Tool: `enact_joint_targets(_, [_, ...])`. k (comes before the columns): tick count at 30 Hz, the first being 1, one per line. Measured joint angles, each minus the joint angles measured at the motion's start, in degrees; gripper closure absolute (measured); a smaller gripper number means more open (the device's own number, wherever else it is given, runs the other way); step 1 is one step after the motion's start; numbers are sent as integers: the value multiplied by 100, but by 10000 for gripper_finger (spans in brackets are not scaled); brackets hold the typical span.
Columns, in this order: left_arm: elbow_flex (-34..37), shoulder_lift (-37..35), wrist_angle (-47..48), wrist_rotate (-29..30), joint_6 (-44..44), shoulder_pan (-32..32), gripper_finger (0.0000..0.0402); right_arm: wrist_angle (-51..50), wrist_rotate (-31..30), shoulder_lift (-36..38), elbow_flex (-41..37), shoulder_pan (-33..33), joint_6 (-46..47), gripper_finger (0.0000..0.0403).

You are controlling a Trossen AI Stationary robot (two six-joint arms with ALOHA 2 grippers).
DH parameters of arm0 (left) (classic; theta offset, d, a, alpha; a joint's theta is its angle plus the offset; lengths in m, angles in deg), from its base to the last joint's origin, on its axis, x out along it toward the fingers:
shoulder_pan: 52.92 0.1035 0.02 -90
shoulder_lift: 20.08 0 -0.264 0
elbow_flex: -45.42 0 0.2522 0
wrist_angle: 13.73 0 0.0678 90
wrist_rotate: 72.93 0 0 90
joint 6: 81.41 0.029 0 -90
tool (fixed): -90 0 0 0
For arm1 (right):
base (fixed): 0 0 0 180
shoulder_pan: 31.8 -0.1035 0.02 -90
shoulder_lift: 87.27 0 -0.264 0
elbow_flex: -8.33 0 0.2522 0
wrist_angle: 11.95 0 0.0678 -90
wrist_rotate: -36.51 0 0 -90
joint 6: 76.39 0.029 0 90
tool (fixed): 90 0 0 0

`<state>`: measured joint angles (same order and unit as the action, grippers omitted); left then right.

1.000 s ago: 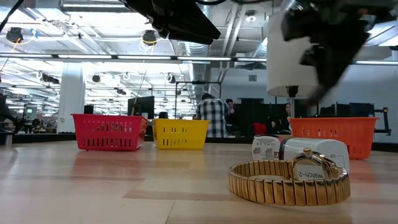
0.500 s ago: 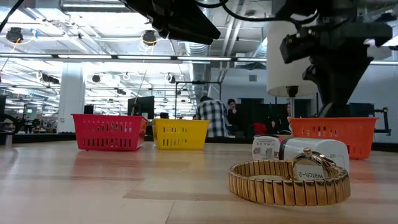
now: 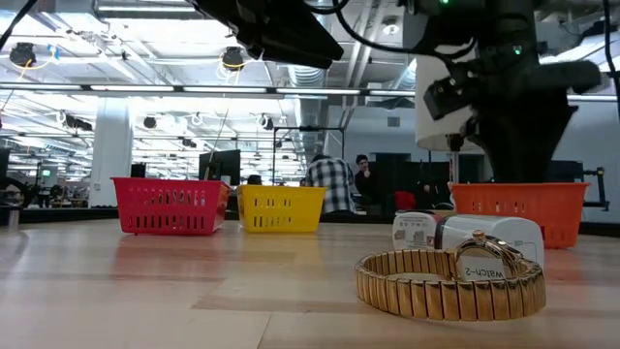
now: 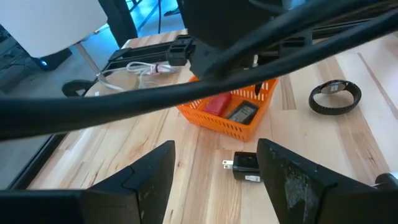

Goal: Pick & Place Office items
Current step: Put the gold wrist watch into the red bin

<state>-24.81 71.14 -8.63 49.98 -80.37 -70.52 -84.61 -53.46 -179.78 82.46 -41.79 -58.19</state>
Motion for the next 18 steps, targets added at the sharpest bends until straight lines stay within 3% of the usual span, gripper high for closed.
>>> enact_joint_targets(9, [0, 0, 123, 4, -2, -307, 179, -90, -265, 1191, 164, 20, -339, 159])
enact_joint_targets(14, [0, 0, 127, 0, -136, -586, 179, 1010, -906, 2205, -367, -53, -490, 159])
enact_joint_targets(18, [-1, 0, 129, -15, -802, -713, 179, 2201, -921, 2917, -1159, -145, -496, 159])
